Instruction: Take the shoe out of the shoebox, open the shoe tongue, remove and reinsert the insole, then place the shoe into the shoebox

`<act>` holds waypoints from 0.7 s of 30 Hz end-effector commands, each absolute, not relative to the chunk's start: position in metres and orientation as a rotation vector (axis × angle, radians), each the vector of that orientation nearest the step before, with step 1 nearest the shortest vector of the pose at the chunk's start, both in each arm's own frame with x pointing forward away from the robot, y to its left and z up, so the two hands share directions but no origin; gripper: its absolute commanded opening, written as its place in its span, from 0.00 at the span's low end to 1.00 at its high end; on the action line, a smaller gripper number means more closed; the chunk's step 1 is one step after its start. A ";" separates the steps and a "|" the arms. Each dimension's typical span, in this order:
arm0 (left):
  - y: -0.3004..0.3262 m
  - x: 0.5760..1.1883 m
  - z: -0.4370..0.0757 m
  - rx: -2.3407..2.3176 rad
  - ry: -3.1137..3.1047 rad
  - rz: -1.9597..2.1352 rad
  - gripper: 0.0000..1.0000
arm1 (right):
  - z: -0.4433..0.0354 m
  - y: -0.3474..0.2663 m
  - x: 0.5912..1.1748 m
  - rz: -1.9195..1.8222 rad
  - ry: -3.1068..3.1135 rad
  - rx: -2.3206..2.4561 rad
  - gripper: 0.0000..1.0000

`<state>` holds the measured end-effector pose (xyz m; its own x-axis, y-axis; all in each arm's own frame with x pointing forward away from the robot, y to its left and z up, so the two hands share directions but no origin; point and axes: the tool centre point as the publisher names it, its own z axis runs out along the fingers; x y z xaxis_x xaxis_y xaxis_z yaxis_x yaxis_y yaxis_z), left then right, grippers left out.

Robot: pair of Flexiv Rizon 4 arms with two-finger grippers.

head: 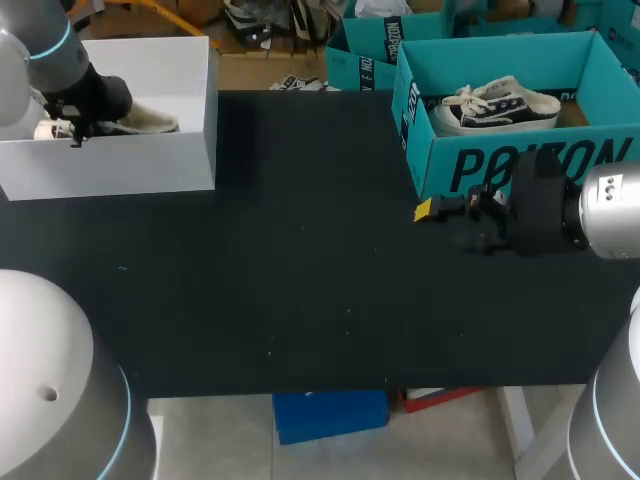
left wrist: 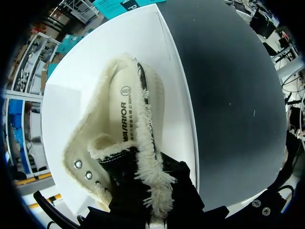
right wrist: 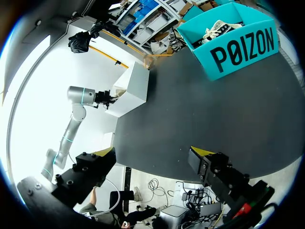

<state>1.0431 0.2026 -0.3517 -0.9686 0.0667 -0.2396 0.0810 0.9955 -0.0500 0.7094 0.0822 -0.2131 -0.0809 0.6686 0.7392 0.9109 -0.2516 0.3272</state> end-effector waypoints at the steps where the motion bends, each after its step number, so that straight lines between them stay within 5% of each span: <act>1: 0.203 1.043 -0.354 0.114 2.903 -0.090 0.00 | -0.213 0.082 0.709 -1.245 -1.719 -1.917 1.00; 9: 0.201 1.041 -0.355 0.116 2.909 -0.099 0.00 | -0.213 0.082 0.709 -1.245 -1.719 -1.917 1.00; 11: 0.200 1.041 -0.354 0.123 2.922 -0.104 0.09 | -0.213 0.082 0.709 -1.245 -1.719 -1.917 1.00; 16: 0.199 1.040 -0.352 0.124 2.936 -0.111 0.46 | -0.213 0.082 0.709 -1.245 -1.719 -1.917 1.00; 18: 0.198 1.040 -0.350 0.125 2.938 -0.110 0.91 | -0.213 0.082 0.709 -1.245 -1.719 -1.917 1.00; 19: 0.198 1.040 -0.349 0.126 2.944 -0.109 1.00 | -0.213 0.082 0.709 -1.245 -1.719 -1.917 1.00; 21: 0.197 1.040 -0.346 0.126 2.946 -0.109 1.00 | -0.213 0.082 0.709 -1.245 -1.719 -1.917 1.00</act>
<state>1.0398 0.1979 -0.3508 -0.9769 0.0746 -0.2001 0.0901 0.9935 -0.0696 0.7094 0.0822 -0.2131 -0.0809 0.6686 0.7392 0.9109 -0.2516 0.3272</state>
